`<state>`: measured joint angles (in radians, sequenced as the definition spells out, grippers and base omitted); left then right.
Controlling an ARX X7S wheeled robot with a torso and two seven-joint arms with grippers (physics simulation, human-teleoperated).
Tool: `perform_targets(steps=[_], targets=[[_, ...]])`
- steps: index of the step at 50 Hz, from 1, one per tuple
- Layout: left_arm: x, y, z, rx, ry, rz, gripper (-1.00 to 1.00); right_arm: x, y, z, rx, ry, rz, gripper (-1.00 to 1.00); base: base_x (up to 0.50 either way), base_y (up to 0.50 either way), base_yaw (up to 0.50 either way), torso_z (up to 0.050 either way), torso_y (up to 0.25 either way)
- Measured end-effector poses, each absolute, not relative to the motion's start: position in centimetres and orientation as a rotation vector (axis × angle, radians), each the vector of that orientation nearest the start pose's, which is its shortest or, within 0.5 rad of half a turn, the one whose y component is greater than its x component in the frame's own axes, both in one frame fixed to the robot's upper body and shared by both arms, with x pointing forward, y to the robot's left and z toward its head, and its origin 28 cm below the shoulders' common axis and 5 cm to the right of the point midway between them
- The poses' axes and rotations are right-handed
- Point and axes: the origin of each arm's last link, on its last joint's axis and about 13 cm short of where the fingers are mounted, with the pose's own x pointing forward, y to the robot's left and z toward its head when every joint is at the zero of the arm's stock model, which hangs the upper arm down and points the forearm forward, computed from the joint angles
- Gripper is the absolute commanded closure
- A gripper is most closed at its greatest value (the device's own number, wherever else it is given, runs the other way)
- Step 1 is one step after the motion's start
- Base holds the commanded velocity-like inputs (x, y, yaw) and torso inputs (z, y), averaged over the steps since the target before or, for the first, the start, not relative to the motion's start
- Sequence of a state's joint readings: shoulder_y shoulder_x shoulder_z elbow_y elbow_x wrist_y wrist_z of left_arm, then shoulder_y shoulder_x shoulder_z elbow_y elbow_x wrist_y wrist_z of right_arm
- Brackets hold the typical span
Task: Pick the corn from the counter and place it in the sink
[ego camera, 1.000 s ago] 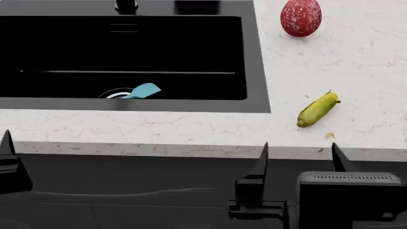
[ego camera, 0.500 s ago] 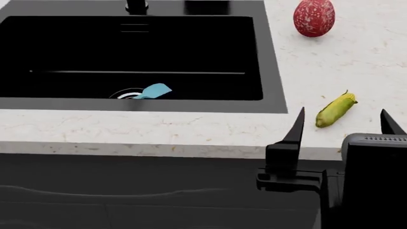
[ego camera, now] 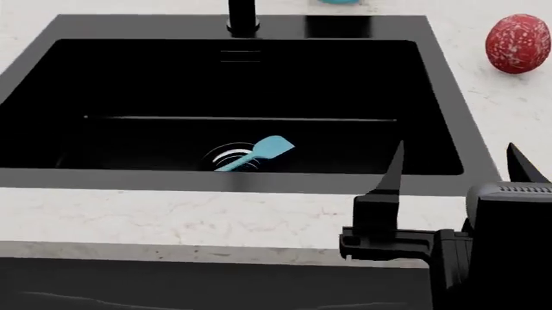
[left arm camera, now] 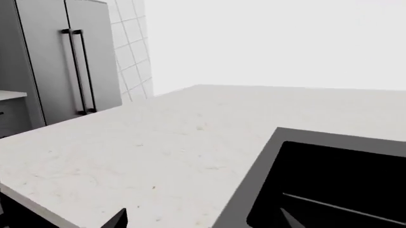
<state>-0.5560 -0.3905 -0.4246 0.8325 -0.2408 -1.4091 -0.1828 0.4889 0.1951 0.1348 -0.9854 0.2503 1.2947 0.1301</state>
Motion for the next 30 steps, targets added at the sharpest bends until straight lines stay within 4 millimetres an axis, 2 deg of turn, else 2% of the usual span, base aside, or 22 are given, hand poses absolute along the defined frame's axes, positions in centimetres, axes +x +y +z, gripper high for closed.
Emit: perform_targets(steps=[13, 23, 30], targets=[[20.36, 31.82, 22.36, 0.057, -0.065, 0.496, -1.0, 20.08, -13.0, 21.32, -0.046, -0.196, -0.063, -1.0, 0.42, 0.28, 0.0, 0.0, 0.0], [20.46, 31.89, 22.0, 0.052, -0.06, 0.491, -1.0, 20.02, -12.97, 21.36, -0.024, -0.197, -0.054, -1.0, 0.43, -0.08, 0.0, 0.0, 0.0], [20.56, 31.85, 21.83, 0.049, -0.058, 0.482, -1.0, 19.92, -12.99, 21.42, -0.017, -0.196, -0.051, -1.0, 0.06, -0.15, 0.0, 0.0, 0.002]])
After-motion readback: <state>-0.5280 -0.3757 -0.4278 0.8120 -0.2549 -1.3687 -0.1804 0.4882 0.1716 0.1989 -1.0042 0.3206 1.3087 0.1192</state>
